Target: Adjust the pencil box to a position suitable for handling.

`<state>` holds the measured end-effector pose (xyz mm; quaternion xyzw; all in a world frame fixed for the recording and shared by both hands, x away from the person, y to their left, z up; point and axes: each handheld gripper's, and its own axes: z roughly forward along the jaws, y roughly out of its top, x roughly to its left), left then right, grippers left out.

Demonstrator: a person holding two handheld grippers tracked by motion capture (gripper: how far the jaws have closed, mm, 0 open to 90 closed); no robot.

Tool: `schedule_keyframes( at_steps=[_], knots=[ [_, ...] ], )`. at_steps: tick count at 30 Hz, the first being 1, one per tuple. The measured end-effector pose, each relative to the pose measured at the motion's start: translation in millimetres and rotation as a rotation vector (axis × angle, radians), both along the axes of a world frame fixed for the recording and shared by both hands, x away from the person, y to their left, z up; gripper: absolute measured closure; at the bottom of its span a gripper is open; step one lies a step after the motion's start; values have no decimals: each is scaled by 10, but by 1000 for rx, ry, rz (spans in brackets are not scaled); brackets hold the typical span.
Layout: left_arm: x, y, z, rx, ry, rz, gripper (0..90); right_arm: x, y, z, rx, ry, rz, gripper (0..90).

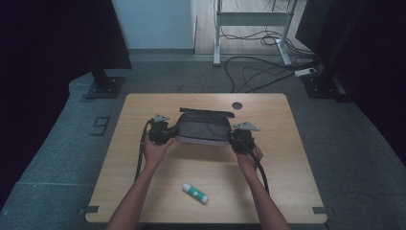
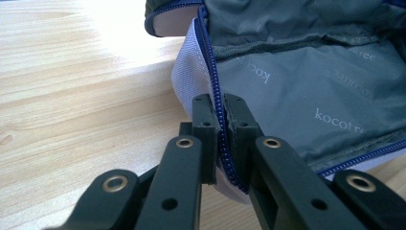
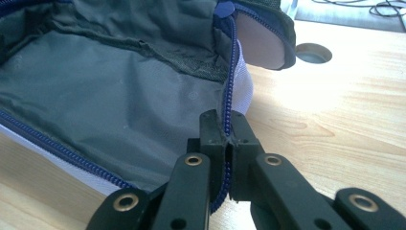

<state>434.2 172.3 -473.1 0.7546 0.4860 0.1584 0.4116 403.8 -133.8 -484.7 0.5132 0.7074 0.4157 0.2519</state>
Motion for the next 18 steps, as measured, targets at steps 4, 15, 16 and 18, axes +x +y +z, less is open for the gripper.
schedule_keyframes(
  at_steps=[4,15,16,18],
  knots=[
    [-16,8,20,-6,-4,-2,852,-39,-2,49,2,-17,1,866],
    [-94,40,69,-14,-18,-1,854,-117,10,119,4,-40,9,866],
    [-102,43,70,-16,-18,0,854,-125,13,124,4,-43,10,866],
    [-113,53,68,-16,-19,-2,855,-138,21,132,1,-45,11,866]
  ],
)
